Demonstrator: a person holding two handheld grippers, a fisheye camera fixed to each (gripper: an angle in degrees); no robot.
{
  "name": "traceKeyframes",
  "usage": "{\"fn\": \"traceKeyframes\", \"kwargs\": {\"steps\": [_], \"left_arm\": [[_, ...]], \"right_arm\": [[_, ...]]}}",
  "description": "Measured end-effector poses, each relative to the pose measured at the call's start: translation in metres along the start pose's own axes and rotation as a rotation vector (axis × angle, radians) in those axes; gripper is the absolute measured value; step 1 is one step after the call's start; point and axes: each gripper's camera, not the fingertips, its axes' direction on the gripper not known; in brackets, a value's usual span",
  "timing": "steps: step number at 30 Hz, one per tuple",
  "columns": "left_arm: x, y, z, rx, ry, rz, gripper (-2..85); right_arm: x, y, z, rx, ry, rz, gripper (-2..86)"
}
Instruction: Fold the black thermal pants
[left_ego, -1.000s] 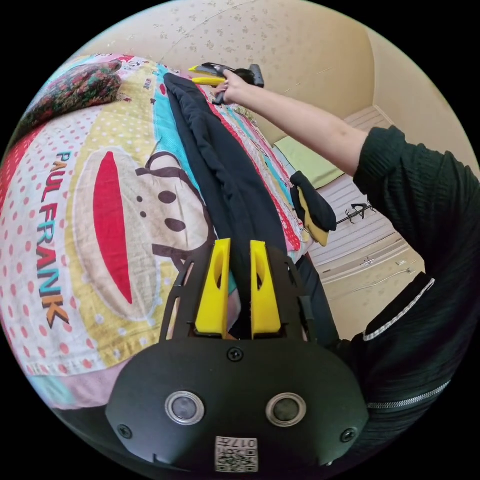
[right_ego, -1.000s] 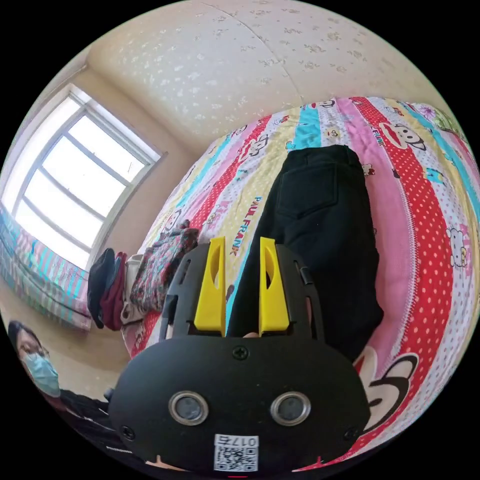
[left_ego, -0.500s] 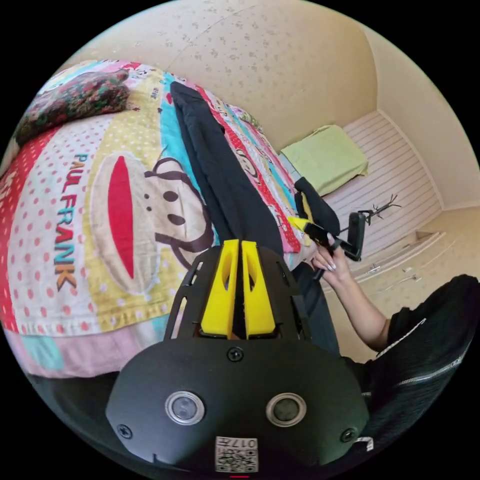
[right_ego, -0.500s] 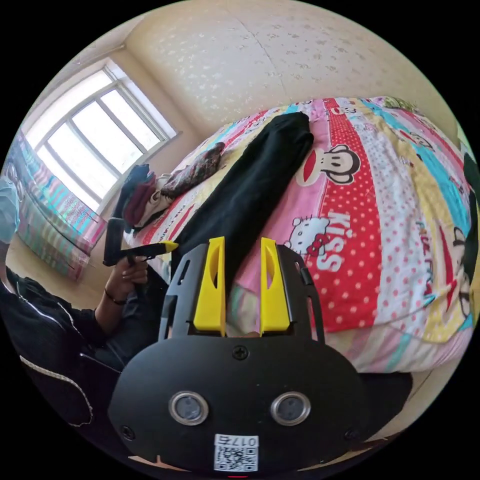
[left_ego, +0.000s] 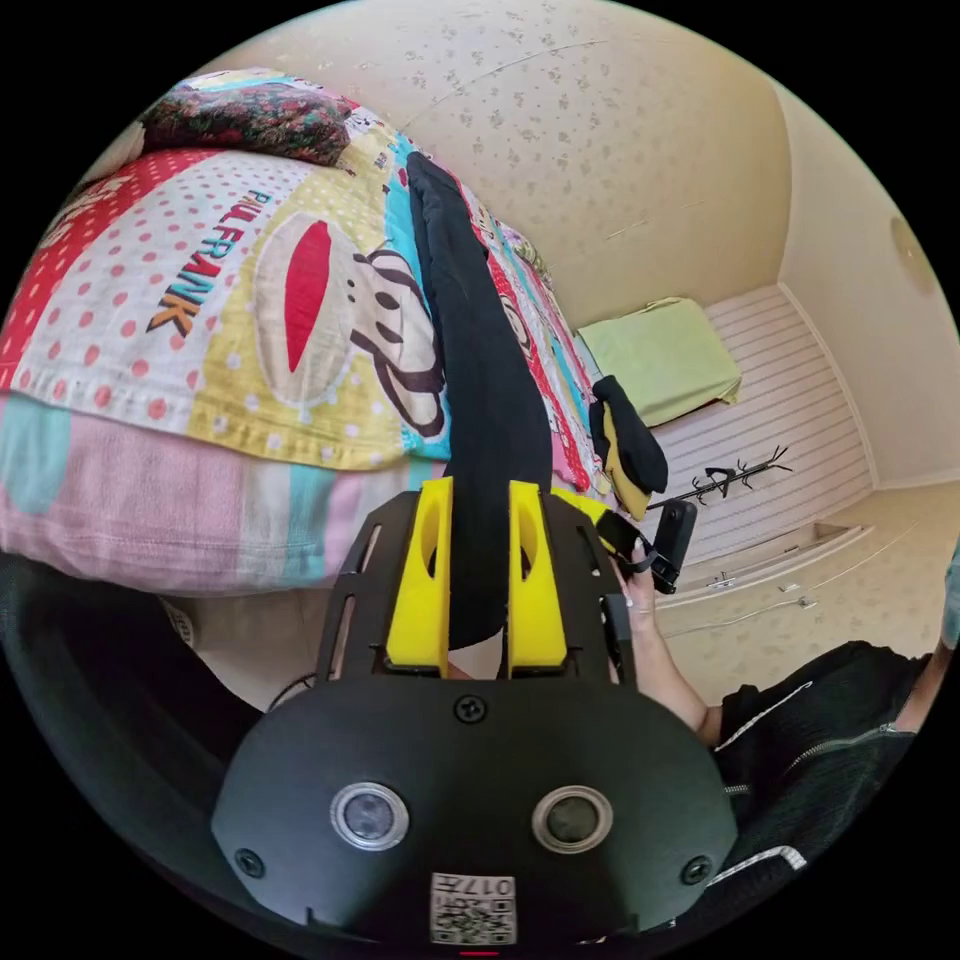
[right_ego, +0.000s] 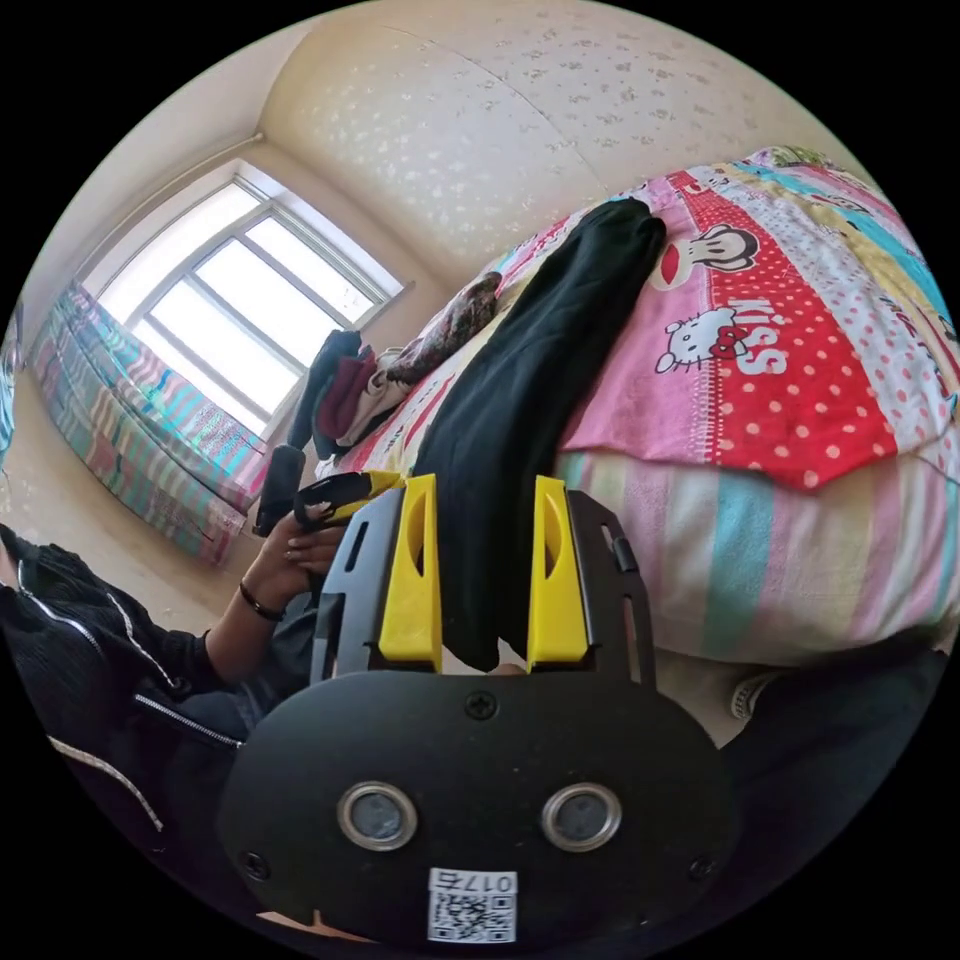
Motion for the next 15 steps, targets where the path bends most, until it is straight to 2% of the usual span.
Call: {"fn": "traceKeyframes", "kwargs": {"steps": [3, 6, 10, 15], "left_arm": [[0.006, 0.008, 0.007, -0.058, -0.021, 0.038, 7.2], [0.015, 0.022, 0.013, -0.035, -0.088, 0.078, 7.0], [0.016, 0.034, 0.031, -0.028, -0.101, 0.083, 8.0], [0.013, 0.051, 0.037, 0.03, -0.114, 0.076, 6.2]], "right_arm": [[-0.009, 0.018, -0.008, 0.03, 0.022, -0.06, 12.4], [-0.018, 0.035, -0.023, 0.137, 0.009, -0.115, 11.4], [-0.003, 0.037, 0.007, -0.04, -0.047, -0.023, 12.1], [-0.002, 0.044, 0.021, -0.054, -0.016, -0.004, 11.0]]}}
